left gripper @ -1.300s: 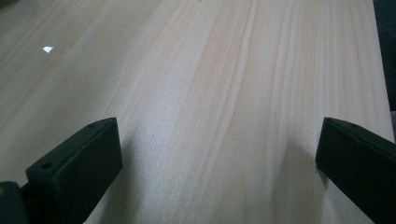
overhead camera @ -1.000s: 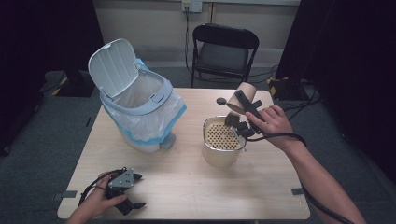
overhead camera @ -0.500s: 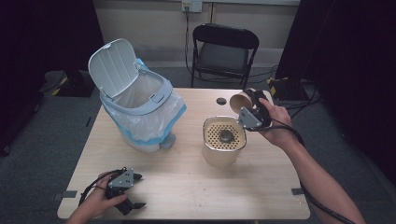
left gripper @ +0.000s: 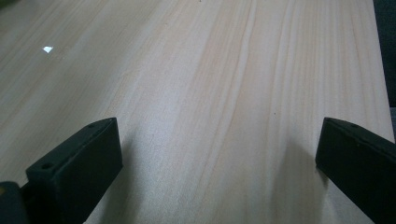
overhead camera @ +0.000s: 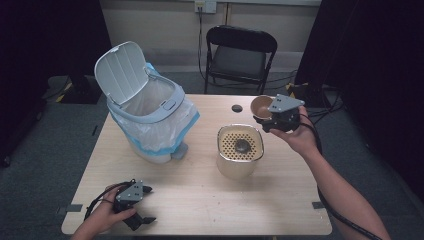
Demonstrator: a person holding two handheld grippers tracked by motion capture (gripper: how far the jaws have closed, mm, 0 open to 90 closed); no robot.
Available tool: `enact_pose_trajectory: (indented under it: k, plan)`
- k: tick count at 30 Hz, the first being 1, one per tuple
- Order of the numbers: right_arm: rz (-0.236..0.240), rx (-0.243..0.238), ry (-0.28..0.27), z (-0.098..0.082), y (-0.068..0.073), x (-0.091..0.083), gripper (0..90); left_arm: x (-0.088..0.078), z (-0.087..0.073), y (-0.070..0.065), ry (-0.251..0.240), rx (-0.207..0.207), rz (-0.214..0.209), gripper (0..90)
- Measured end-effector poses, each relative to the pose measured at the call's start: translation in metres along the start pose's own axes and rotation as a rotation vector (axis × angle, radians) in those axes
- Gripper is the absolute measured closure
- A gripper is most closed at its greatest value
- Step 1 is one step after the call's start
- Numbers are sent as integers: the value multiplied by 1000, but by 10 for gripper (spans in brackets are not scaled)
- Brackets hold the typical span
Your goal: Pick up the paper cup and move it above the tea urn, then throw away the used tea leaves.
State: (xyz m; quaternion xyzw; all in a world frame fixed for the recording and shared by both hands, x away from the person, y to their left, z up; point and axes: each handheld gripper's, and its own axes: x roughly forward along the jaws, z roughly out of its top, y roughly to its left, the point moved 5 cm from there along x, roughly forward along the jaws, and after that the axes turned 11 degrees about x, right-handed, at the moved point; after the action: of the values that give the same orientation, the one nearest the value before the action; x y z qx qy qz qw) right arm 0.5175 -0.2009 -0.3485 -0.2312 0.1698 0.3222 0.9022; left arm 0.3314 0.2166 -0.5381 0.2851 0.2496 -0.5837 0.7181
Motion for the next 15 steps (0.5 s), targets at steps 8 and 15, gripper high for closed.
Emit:
enact_pose_trajectory:
  k: [8,15]
  plan:
    - [54,101,9,-3,-3,2,285,0,0,0,0,1,0,0]
    - [79,119,22,0,-1,7,283,0,0,0,0,1,0,0]
